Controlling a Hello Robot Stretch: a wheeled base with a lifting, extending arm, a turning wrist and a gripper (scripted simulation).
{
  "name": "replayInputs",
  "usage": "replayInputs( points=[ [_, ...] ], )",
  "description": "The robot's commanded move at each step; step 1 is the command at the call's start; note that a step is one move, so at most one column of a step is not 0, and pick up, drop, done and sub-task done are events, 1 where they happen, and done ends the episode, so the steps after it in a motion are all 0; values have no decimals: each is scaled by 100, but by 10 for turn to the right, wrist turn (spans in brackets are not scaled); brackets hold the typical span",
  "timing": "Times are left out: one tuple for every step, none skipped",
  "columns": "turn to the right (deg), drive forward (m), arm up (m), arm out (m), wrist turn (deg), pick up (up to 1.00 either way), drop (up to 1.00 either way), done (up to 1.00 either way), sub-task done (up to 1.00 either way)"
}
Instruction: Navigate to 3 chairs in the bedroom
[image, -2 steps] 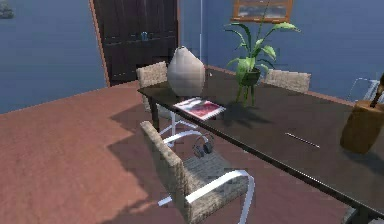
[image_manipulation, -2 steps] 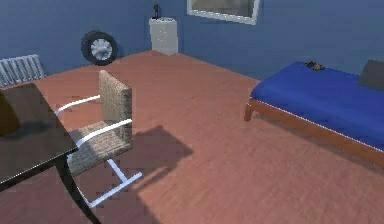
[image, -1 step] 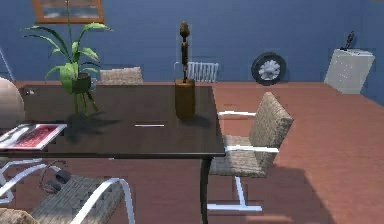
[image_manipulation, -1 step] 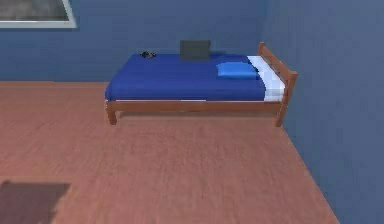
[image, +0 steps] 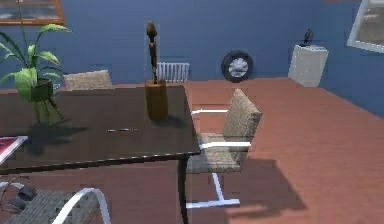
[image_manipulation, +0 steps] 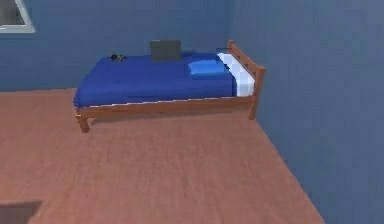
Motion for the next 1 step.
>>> replayInputs(
  points=[
    [30,0,0,0,0,0,0,0,0]
  ],
)
